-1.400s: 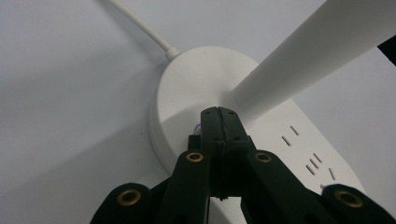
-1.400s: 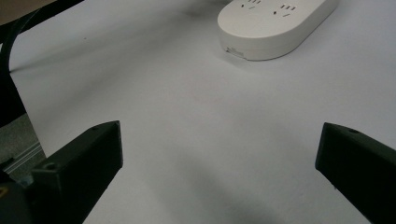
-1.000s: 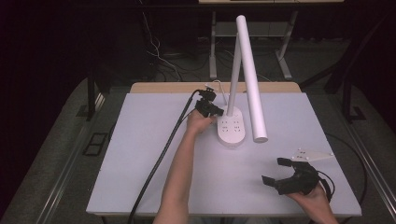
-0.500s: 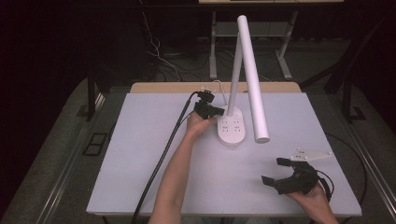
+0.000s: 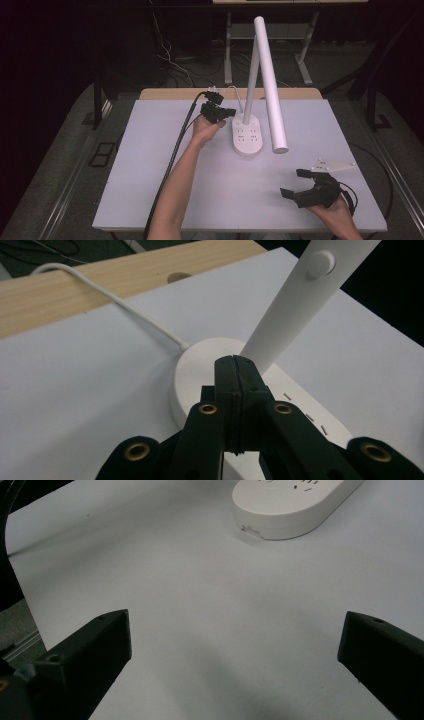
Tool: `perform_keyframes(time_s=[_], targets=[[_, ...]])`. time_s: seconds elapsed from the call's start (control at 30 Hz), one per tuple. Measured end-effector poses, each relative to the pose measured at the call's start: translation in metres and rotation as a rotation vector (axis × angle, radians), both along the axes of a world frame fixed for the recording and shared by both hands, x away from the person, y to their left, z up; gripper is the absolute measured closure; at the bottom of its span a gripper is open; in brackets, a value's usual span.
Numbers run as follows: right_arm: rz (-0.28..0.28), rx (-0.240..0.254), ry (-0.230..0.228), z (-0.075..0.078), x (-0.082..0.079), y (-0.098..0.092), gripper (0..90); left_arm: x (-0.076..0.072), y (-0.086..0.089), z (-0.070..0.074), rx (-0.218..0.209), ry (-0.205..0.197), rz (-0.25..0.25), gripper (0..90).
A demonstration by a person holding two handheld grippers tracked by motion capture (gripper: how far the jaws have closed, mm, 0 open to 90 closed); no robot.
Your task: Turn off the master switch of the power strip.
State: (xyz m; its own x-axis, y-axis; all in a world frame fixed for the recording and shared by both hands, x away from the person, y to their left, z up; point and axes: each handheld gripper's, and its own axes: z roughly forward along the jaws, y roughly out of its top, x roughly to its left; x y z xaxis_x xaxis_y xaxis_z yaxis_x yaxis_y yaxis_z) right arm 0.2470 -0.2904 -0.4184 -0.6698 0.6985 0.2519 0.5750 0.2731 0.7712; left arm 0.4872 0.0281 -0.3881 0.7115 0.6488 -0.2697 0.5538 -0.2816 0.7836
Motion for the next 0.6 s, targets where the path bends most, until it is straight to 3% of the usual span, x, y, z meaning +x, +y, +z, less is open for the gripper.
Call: perform_keyframes(time_s=[0.03,0.2,0.33,0.37,0.43,0.6], targets=[[-0.001,0.0,0.0,0.0,0.0,0.0,0.2,-0.002,0.0,0.001,-0.022,-0.006,0.017,89.7],[-0.003,0.001,0.001,0.0,0.0,0.0,0.2,-0.01,0.008,0.009,-0.013,-0.011,0.022,86.3],[-0.001,0.0,0.001,0.0,0.0,0.0,0.2,-0.015,0.017,0.014,-0.012,-0.026,0.008,84.7],[-0.001,-0.001,0.001,0.0,0.0,0.0,0.3,-0.017,0.022,0.016,0.005,-0.03,-0.012,83.7],[-0.001,-0.001,0.002,0.0,0.0,0.0,0.2,-0.02,0.025,0.019,-0.013,-0.036,-0.004,81.3],[-0.002,0.001,0.002,0.0,0.0,0.0,0.3,-0.032,0.037,0.029,-0.033,-0.061,-0.009,62.7]])
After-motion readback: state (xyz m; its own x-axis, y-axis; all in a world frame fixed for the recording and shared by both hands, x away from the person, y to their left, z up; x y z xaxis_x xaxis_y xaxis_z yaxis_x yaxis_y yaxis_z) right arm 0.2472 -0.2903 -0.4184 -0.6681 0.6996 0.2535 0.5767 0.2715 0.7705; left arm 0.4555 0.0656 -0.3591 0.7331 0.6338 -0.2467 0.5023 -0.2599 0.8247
